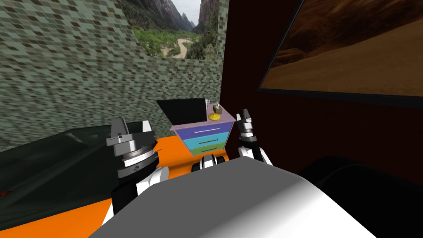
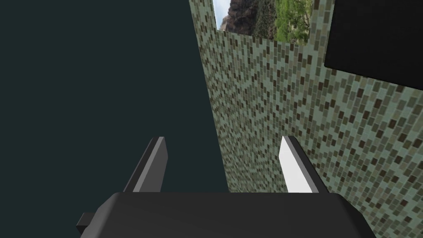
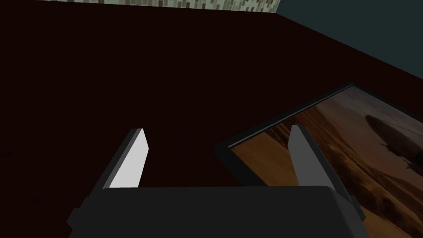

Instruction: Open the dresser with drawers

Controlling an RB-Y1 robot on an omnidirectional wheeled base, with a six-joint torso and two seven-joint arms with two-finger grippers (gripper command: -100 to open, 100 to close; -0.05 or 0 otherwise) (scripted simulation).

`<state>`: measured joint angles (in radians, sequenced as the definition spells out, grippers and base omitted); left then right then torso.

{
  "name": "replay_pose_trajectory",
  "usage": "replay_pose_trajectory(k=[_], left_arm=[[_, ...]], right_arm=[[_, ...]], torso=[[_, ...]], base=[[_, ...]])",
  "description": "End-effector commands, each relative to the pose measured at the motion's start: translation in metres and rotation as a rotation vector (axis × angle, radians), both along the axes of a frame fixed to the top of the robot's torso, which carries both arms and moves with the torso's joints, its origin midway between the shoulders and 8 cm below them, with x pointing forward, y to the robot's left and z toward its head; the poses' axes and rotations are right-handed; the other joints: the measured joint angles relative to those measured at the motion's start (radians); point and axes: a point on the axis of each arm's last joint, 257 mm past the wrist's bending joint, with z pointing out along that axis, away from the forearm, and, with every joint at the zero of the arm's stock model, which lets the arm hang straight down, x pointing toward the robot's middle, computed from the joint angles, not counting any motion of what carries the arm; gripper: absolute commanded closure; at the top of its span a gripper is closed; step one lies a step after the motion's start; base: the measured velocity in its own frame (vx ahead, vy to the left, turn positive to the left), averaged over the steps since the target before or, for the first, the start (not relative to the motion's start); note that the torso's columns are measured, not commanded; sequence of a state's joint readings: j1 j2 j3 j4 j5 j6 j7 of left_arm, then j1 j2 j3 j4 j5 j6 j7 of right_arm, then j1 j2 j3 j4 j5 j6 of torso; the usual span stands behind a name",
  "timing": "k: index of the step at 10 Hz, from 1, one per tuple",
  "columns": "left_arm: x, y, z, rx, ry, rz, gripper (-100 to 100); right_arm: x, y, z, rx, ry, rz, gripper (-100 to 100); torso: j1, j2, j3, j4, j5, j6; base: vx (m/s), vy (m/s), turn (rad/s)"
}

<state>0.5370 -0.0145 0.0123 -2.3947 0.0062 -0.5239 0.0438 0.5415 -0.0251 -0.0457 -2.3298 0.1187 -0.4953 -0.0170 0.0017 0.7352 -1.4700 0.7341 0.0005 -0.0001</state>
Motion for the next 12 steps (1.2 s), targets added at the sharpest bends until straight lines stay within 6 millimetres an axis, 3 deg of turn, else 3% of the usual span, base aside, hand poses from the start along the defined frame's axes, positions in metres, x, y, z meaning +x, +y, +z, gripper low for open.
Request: replay_pose_trajectory(k=[1,2,4,5,6,7,8,9,10,11,12], left_arm=[[0.0,0.0,0.0,0.0,0.0,0.0,0],[0.0,0.0,0.0,0.0,0.0,0.0,0],[0.0,0.0,0.0,0.0,0.0,0.0,0],[0.0,0.0,0.0,0.0,0.0,0.0,0],[0.0,0.0,0.0,0.0,0.0,0.0,0],[0.0,0.0,0.0,0.0,0.0,0.0,0],[0.0,0.0,0.0,0.0,0.0,0.0,0],[0.0,0.0,0.0,0.0,0.0,0.0,0],[0.0,0.0,0.0,0.0,0.0,0.0,0],[0.0,0.0,0.0,0.0,0.0,0.0,0],[0.0,0.0,0.0,0.0,0.0,0.0,0]], right_arm=[[0.023,0.013,-0.036,-0.111,0.129,0.009,-100],[0.024,0.013,-0.037,-0.11,0.135,0.007,-100],[0.041,0.019,-0.077,-0.189,0.255,0.0,-100],[0.044,0.018,-0.082,-0.203,0.275,-0.011,-100],[0.051,0.02,-0.106,-0.237,0.343,-0.019,-100],[0.053,0.019,-0.109,-0.252,0.355,-0.028,-100],[0.06,0.019,-0.136,-0.288,0.429,-0.039,-100],[0.06,0.019,-0.138,-0.305,0.439,-0.048,-100],[0.065,0.019,-0.165,-0.338,0.507,-0.057,-100],[0.066,0.017,-0.17,-0.362,0.526,-0.074,-100],[0.069,0.017,-0.196,-0.395,0.593,-0.082,-100]], torso=[[0.0,0.002,-0.005,0.003,0.0,0.0],[0.0,0.003,-0.005,0.004,0.0,0.0],[-0.002,0.003,-0.006,0.004,-0.001,0.0],[-0.001,0.003,-0.006,0.004,0.0,0.0],[-0.002,0.003,-0.006,0.004,0.0,0.0],[-0.002,0.002,-0.006,0.004,-0.001,0.0],[-0.002,0.002,-0.006,0.004,-0.001,0.0],[-0.001,0.002,-0.006,0.004,0.0,0.0],[-0.002,0.002,-0.006,0.004,0.0,0.0],[-0.002,0.003,-0.006,0.004,0.0,0.0],[-0.001,0.003,-0.006,0.004,0.0,0.0]], base=[[-0.035,0.072,0.015],[-0.03,0.056,0.006],[-0.033,0.068,0.017],[-0.034,0.064,0.004],[-0.029,0.055,0.02],[-0.024,0.05,0.012],[-0.026,0.068,0.02],[-0.017,0.06,0.01],[-0.021,0.061,0.028],[-0.024,0.065,0.013],[-0.03,0.08,0.023]])
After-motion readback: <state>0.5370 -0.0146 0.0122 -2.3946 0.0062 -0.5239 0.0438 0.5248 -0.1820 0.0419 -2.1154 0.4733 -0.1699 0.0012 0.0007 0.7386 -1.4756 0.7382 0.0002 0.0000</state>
